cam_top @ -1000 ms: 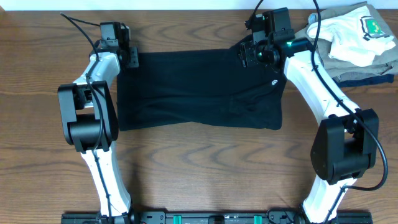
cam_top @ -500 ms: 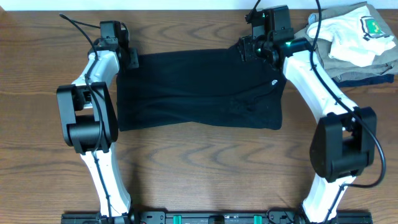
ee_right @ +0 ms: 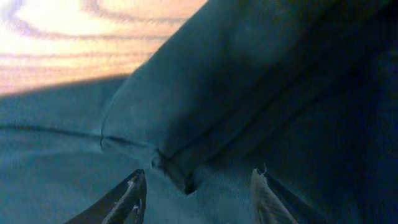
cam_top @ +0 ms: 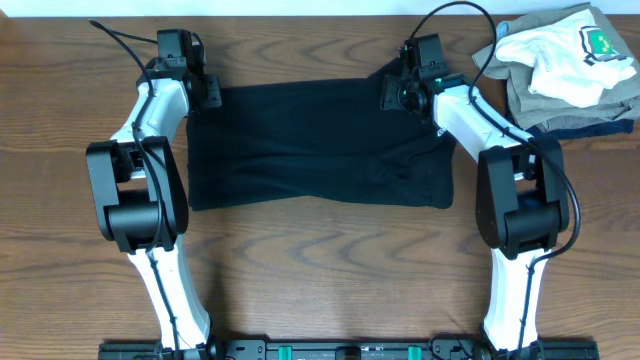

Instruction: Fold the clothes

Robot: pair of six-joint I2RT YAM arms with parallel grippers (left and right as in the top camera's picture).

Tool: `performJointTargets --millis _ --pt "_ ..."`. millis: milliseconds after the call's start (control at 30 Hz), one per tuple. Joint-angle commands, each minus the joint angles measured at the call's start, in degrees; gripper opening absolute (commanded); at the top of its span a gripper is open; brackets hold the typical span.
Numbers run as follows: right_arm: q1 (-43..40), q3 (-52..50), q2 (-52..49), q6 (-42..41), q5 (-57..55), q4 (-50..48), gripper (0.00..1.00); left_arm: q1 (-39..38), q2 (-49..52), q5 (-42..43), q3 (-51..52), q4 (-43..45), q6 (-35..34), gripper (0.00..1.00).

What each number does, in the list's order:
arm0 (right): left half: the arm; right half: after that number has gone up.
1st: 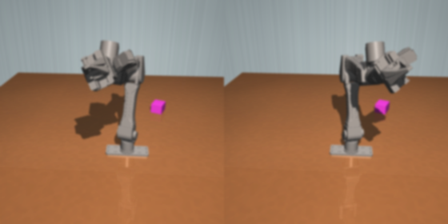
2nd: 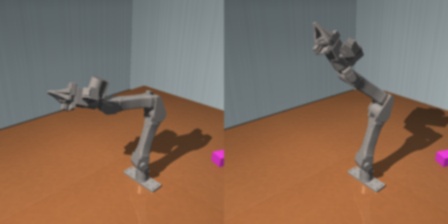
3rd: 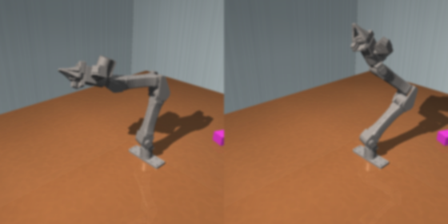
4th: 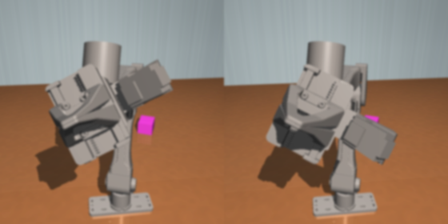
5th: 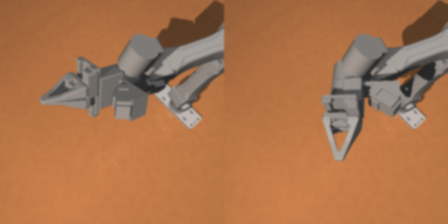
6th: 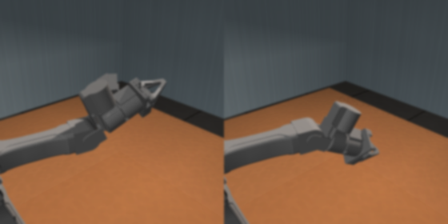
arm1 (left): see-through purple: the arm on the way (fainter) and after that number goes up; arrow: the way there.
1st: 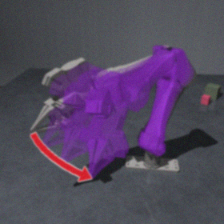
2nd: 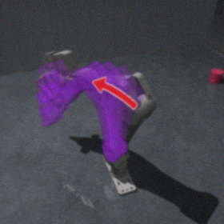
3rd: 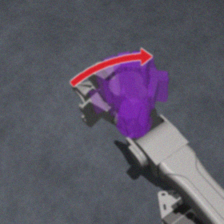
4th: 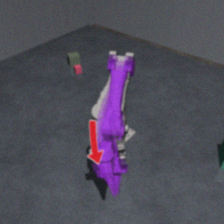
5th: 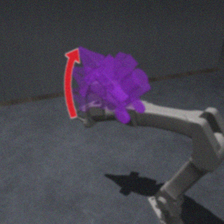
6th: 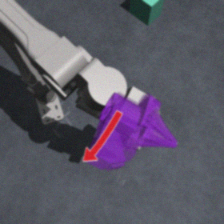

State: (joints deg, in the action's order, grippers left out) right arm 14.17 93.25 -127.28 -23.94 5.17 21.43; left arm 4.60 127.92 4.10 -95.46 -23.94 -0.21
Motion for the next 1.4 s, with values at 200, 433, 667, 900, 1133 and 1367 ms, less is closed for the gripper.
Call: performJointTargets --millis 200,433,667,900,1133,1367 --pt "0.83 0.39 -5.01 -4.85 -1.68 -4.17 0.51 0.02 -1.81 -0.70 -0.07 -0.44 -0.57 0.06" --pt "1.46 0.39 -5.97 -5.42 -0.68 -4.63 0.50 0.02 -1.81 -0.70 -0.07 -0.68 -0.55 0.06" --pt "1.51 0.39 -5.97 -5.42 -0.63 -7.76 0.31 0.02 -1.81 -0.70 -0.07 -0.70 -0.55 0.06" --pt "1.46 0.39 -5.92 -5.33 -0.59 -8.37 0.01 0.02 -1.81 -0.70 -0.07 -0.66 -0.52 0.06" --pt "0.50 0.44 -4.02 -4.22 2.93 -8.31 0.01 0.15 -1.92 -0.74 -0.09 -0.68 -0.52 0.06" --pt "-0.61 0.44 0.17 -4.28 4.68 -4.52 0.01 0.15 -3.17 -0.72 -0.09 -0.68 -0.52 0.06"
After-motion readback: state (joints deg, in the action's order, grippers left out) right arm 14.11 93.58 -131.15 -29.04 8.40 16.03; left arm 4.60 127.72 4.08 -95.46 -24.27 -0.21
